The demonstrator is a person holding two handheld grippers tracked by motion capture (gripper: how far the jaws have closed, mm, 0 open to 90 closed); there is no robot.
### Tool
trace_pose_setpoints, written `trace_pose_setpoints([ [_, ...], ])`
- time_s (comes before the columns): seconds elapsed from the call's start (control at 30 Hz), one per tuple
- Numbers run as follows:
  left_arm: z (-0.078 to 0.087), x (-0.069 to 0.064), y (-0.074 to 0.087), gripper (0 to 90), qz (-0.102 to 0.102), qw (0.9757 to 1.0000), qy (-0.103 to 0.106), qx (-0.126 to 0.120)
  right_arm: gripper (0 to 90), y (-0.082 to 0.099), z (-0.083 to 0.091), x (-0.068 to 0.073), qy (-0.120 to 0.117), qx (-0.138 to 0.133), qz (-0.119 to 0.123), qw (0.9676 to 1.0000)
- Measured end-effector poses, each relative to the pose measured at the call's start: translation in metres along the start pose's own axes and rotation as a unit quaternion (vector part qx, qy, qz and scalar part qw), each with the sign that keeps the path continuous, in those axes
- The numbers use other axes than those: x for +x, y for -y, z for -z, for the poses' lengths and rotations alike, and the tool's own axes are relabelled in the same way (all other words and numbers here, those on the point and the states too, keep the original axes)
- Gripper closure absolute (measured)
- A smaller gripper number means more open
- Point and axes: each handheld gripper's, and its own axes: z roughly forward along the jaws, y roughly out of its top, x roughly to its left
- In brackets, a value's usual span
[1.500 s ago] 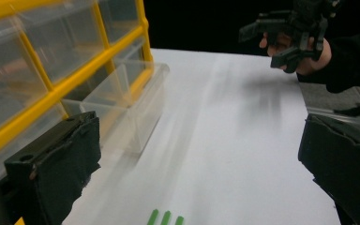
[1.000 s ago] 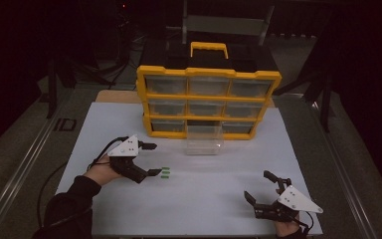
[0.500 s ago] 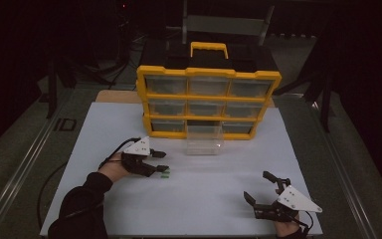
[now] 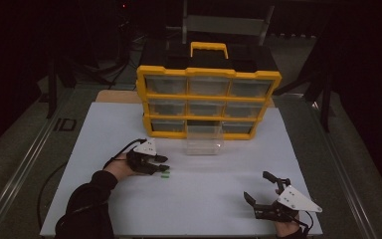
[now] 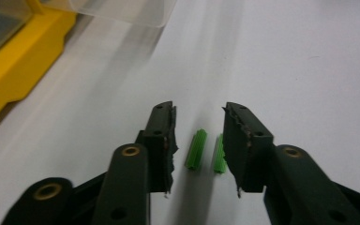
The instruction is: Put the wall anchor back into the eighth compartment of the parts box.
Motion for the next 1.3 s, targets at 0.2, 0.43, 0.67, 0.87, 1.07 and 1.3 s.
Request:
trace_pose_setpoints([
  [0.2, -0.006, 0.003, 0.0, 69.0, -0.012, 0.9998, 0.009, 0.012, 8.0, 0.0, 0.0, 0.0, 0.001, 0.002, 0.001, 1.0],
  [0.43, -0.011, 0.007, 0.001, 77.5, -0.006, 0.9989, 0.029, 0.038, 8.0, 0.001, 0.0, -0.001, 0.0, 0.004, -0.001, 1.0],
  [0.67, -0.011, 0.007, 0.001, 82.9, -0.012, 0.9989, 0.023, 0.039, 8.0, 0.001, -0.001, -0.001, -0.003, 0.008, -0.004, 1.0],
  [0.87, -0.002, 0.008, -0.006, 83.5, 0.009, 0.9994, 0.02, 0.027, 8.0, 0.001, 0.0, -0.001, -0.001, 0.007, -0.003, 1.0],
  [1.07, 0.019, 0.004, -0.03, 83.5, -0.004, 0.9997, 0.012, 0.02, 8.0, 0.0, 0.0, -0.002, -0.001, 0.004, -0.003, 1.0],
  [1.3, 0.035, 0.004, -0.058, 83.5, -0.024, 0.9997, 0.009, 0.002, 8.1, -0.001, 0.001, -0.001, -0.002, 0.002, -0.003, 1.0],
])
